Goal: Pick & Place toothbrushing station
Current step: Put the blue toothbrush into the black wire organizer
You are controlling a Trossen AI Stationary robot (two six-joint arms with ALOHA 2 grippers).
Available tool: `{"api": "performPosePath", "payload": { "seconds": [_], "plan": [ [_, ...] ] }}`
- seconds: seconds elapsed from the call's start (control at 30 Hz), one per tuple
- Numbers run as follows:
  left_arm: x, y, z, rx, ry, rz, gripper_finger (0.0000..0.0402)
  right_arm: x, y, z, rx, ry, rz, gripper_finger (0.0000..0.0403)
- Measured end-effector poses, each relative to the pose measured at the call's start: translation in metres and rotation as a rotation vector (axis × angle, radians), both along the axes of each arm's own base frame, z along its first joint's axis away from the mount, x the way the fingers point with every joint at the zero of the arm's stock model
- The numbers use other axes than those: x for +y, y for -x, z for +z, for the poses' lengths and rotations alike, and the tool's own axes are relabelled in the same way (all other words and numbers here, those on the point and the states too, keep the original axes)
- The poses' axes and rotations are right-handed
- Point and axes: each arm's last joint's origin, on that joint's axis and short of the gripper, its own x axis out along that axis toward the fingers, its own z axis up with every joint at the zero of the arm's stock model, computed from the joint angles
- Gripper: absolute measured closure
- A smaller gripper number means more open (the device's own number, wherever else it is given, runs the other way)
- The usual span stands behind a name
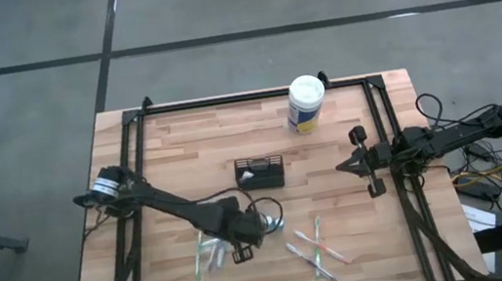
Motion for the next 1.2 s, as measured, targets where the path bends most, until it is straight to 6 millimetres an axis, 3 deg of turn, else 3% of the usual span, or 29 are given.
{"api": "performPosePath", "payload": {
  "seconds": [0.33, 0.53, 0.7, 0.8, 0.9, 1.2],
  "plan": [
    [-0.002, 0.027, 0.081, -0.262, -0.002, -0.050, 0.0397, 0.000, 0.000, 0.000, -0.001, 0.000, 0.000, 0.0394],
    [-0.001, 0.062, 0.138, -0.530, -0.118, -0.145, 0.0397, 0.000, 0.000, 0.000, -0.001, -0.003, 0.000, 0.0394],
    [0.007, 0.096, 0.161, -0.738, -0.182, -0.191, 0.0397, 0.000, 0.000, 0.000, -0.003, -0.004, 0.000, 0.0394],
    [0.018, 0.116, 0.162, -0.867, -0.207, -0.221, 0.0397, 0.000, 0.000, 0.000, -0.002, -0.005, 0.001, 0.0394],
    [0.030, 0.134, 0.148, -0.999, -0.244, -0.252, 0.0397, 0.000, 0.000, 0.000, -0.002, -0.008, 0.001, 0.0394],
    [0.058, 0.174, 0.072, -1.370, -0.278, -0.257, 0.0398, 0.000, 0.000, 0.000, -0.002, -0.008, 0.001, 0.0394]
  ]
}}
